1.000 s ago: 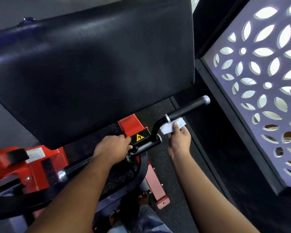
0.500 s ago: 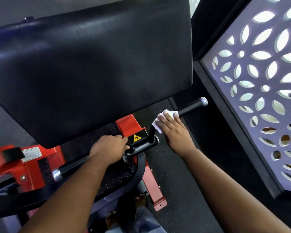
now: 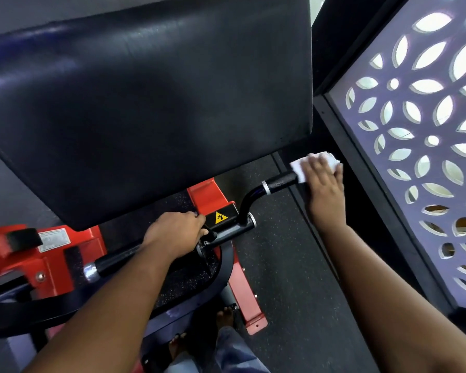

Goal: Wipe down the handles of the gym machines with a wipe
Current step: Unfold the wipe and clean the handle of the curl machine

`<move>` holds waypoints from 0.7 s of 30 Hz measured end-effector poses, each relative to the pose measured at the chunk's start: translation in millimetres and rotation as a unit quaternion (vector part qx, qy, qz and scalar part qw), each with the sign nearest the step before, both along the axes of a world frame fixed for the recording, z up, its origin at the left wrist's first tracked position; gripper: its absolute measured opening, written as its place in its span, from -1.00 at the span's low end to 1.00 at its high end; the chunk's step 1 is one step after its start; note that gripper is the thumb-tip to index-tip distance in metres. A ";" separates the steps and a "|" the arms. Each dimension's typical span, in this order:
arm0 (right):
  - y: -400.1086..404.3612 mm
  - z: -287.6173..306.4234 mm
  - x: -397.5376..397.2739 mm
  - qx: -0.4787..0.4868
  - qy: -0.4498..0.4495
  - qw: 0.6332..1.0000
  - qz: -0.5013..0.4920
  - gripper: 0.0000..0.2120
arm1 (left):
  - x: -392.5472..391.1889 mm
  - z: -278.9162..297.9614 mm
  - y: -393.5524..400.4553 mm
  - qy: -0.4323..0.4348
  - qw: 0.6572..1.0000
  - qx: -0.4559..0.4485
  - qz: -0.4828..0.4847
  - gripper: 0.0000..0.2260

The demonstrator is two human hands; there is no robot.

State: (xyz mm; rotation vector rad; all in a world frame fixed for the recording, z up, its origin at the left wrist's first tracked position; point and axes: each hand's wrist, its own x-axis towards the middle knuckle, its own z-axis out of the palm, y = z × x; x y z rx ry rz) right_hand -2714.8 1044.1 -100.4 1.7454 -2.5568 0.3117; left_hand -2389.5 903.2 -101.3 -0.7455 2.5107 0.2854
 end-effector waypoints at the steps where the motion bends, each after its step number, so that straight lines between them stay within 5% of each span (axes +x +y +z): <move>1: -1.9 0.5 4.3 0.002 -0.004 0.999 -0.036 -0.50 | -0.2 -0.1 -0.1 -0.001 1.000 -0.001 -0.001 -0.63; 5: -14.8 -7.8 38.8 0.066 0.052 0.987 0.135 -0.55 | -0.2 -0.4 -0.1 -0.002 1.000 0.001 0.000 -0.63; 10: -27.8 10.4 -2.5 0.145 0.129 0.981 -0.016 -0.20 | 0.3 -4.6 -0.5 0.001 1.000 -0.004 -0.002 -0.65; 12: -27.8 4.5 7.2 0.150 0.120 0.981 0.035 -0.16 | 0.8 -5.3 -0.8 0.005 1.000 -0.007 0.000 -0.65; 15: -14.6 -4.2 12.9 0.100 0.108 0.967 0.208 -0.39 | 1.2 -6.5 -0.4 0.016 1.000 -0.008 0.000 -0.66; 21: 0.2 22.3 2.8 0.047 0.048 0.978 0.198 -0.56 | 4.5 -6.1 -0.7 0.046 0.998 -0.021 0.023 -0.66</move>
